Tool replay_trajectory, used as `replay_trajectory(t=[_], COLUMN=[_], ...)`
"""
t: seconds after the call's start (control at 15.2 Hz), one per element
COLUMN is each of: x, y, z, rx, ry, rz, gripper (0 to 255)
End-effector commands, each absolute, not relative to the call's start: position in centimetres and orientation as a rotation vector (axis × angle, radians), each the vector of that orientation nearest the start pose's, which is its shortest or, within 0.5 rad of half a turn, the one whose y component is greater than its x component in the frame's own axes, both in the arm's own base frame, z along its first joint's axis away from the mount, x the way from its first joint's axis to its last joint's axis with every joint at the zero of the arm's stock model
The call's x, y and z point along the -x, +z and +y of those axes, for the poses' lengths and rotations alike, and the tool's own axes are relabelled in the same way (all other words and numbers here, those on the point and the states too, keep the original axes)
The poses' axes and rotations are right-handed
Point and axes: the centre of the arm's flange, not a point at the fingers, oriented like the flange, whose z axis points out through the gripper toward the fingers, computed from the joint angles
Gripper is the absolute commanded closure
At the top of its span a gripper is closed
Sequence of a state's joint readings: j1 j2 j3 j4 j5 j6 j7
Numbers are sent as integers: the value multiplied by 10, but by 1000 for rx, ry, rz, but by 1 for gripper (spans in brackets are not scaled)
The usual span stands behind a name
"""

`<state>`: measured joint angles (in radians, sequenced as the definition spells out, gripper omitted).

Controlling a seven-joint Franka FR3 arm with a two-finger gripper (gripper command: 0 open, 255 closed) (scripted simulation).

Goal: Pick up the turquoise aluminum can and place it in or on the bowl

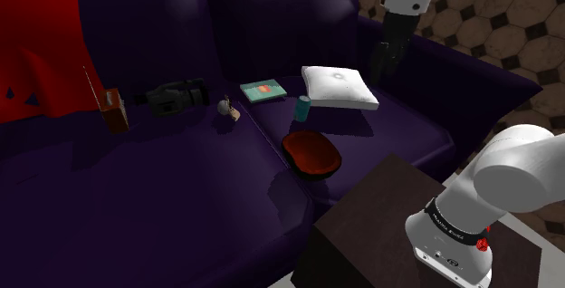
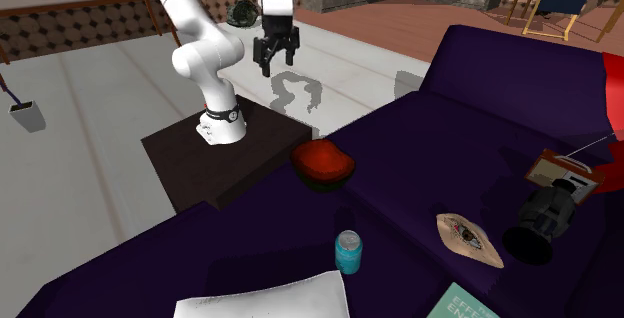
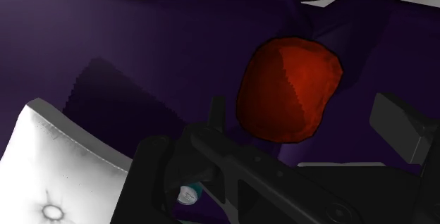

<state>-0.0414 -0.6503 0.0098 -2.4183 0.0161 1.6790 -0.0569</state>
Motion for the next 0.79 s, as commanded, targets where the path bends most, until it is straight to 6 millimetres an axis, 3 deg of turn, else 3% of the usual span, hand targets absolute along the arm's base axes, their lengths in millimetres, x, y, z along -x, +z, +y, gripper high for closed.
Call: replay_trajectory(t=[0.0,0.73], x=[-363,-465], y=[508,419], z=[-17,-59], rx=[3125,3129], ry=[128,87], rz=[-33,-41], gripper=[0,0])
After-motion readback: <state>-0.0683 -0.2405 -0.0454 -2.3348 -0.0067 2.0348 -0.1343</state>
